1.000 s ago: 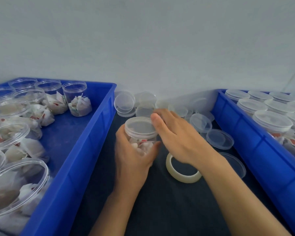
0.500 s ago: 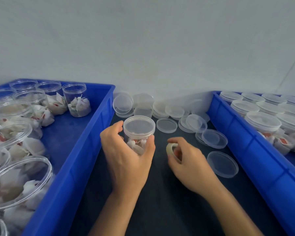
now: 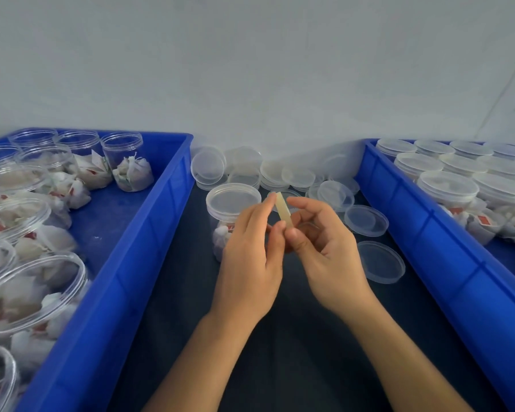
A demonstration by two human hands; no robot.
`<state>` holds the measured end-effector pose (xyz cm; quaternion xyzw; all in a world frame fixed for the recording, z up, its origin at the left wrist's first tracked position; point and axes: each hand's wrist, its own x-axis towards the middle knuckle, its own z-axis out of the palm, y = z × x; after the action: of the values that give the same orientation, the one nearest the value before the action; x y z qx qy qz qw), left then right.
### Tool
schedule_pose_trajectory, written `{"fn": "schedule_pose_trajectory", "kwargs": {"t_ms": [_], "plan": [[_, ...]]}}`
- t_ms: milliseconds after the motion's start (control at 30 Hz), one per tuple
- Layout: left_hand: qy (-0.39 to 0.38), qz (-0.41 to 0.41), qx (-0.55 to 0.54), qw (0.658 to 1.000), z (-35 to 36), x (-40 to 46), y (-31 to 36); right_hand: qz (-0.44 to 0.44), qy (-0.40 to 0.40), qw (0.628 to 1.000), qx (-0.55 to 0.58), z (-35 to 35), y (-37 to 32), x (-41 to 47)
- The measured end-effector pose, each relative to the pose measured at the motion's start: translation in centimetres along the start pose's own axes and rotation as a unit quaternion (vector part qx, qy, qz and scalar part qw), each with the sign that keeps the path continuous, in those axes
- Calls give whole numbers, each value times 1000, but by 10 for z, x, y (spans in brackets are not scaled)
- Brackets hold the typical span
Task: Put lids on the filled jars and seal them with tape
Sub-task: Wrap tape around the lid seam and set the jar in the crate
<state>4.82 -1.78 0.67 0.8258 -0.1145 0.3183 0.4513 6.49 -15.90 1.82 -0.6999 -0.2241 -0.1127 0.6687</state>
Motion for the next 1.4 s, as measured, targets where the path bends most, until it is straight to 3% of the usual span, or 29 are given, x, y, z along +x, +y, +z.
{"fn": "schedule_pose_trajectory", "kwargs": {"t_ms": [200,567,833,1067,1400], "plan": [[24,-1,-8,1000,-1,0,1,-11,-19,995,-95,-6,-1,-3],[138,94,52,985,7,-3,-2,-25,25,989,-147,-4,5,-3],[118,92,23,988,9,-3,-3,-17,41,997,-65,-3,3,-2],[138,74,20,987,4,-2,-4,-160,11,957,-241,-3,9,-2],[152,77,21,985,6,-4,-2,-190,20,944,-270,-6,13,-1]]}}
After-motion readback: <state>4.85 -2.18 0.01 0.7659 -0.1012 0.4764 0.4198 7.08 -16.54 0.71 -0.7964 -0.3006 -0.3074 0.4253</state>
